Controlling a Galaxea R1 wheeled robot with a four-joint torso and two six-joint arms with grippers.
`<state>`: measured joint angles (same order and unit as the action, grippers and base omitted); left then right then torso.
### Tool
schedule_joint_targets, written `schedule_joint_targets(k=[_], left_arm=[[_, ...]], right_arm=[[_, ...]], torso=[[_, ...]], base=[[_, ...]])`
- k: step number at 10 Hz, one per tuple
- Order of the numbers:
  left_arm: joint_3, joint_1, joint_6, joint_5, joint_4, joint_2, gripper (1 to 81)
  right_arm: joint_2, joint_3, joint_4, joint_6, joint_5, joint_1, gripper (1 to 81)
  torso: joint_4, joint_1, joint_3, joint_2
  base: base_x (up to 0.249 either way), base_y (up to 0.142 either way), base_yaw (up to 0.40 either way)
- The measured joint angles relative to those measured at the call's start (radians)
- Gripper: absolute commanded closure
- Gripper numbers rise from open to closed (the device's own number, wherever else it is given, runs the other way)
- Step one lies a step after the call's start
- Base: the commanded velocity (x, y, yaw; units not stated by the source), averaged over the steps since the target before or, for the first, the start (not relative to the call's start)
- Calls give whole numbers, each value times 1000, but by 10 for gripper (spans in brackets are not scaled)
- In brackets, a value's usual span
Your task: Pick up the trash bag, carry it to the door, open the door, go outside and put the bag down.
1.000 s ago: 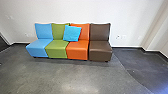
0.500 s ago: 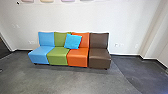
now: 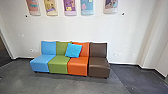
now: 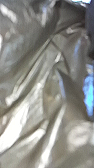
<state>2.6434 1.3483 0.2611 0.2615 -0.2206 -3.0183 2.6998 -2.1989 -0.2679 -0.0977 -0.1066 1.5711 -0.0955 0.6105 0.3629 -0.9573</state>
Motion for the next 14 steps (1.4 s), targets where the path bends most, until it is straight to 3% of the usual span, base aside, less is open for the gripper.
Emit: schedule_joint_targets(k=[3,8,11,14], left_arm=[[18,11,0,4,1,-5,811],[73,30,6,-23,5,-26,811],[119,52,19,-44,13,-29,811],[114,62,22,-45,20,-46,811]], right_arm=[[29,-44,4,0,2,6,10],[87,-128,17,0,2,13,10],[170,-279,31,0,3,22,10],[247,-366,49,0,1,43,10]], torso=[[0,-70,-98,104],[0,-180,-116,274],[0,-241,-128,371],[0,-305,-222,468]], base=[[0,0,0],[0,0,0],[0,0,0],[0,0,0]])
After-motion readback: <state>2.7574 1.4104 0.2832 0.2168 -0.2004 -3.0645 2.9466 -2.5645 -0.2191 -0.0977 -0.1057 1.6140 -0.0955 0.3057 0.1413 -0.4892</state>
